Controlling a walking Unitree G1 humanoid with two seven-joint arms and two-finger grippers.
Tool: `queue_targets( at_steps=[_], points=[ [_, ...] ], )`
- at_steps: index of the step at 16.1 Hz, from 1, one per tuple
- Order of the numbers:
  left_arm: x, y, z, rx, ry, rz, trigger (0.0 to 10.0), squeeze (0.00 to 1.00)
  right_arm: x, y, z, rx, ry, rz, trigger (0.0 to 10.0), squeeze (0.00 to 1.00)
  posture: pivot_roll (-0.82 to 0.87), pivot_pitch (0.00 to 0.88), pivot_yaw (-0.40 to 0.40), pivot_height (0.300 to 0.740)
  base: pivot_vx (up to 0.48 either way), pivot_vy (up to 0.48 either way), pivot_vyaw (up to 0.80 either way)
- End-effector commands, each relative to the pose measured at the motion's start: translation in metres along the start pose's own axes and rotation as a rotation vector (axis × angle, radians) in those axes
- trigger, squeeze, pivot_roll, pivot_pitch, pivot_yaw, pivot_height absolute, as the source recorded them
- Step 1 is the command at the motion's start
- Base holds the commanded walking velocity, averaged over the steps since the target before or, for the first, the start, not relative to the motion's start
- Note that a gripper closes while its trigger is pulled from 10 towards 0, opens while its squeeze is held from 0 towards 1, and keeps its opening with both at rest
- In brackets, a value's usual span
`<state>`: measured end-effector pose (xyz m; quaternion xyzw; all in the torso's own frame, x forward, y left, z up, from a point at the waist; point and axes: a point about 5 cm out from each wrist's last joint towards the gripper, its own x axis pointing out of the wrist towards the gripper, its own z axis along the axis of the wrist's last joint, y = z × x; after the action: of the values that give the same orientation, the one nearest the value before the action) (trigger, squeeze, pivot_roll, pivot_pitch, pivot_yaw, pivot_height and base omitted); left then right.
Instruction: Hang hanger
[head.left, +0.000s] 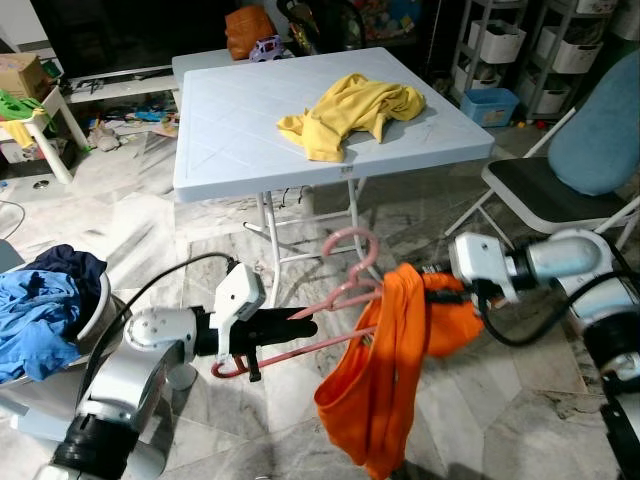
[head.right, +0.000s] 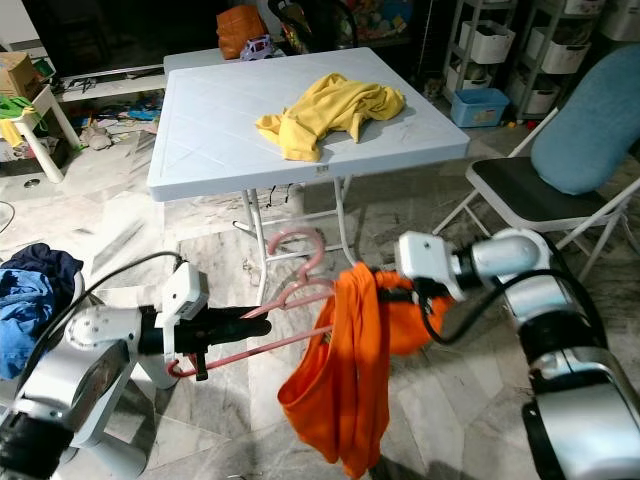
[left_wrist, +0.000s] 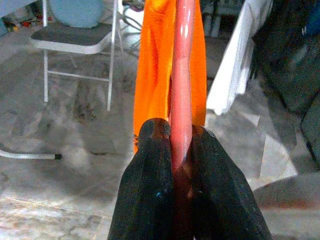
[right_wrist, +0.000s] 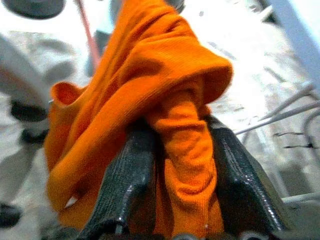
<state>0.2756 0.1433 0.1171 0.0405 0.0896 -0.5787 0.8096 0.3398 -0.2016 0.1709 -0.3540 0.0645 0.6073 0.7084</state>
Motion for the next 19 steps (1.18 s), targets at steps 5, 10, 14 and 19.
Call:
queue_targets(
  at_steps=[5, 10, 14, 19],
  points=[
    [-0.013, 0.002, 0.002, 0.002, -0.11, 0.19, 0.0, 0.0, 0.005, -0.014, 0.011, -0.039, -0.053, -0.139, 10.0, 1.0, -0.01, 0.0, 0.016, 0.74, 0.0, 0.0, 0.0],
    [-0.009, -0.006, -0.005, 0.008, -0.136, 0.255, 0.0, 0.0, 0.005, -0.037, 0.025, -0.095, -0.078, -0.358, 10.0, 1.0, 0.0, 0.0, 0.0, 0.74, 0.0, 0.0, 0.0],
    [-0.011, -0.001, -0.005, 0.025, -0.133, 0.288, 0.0, 0.0, 0.004, -0.04, 0.026, -0.086, -0.081, -0.399, 10.0, 1.0, 0.0, 0.0, 0.0, 0.74, 0.0, 0.0, 0.0],
    [-0.014, 0.018, 0.003, 0.029, -0.208, 0.485, 0.0, 0.0, 0.003, -0.037, 0.01, 0.06, -0.12, -0.602, 10.0, 1.0, 0.0, 0.0, 0.008, 0.74, 0.0, 0.0, 0.0]
  ],
)
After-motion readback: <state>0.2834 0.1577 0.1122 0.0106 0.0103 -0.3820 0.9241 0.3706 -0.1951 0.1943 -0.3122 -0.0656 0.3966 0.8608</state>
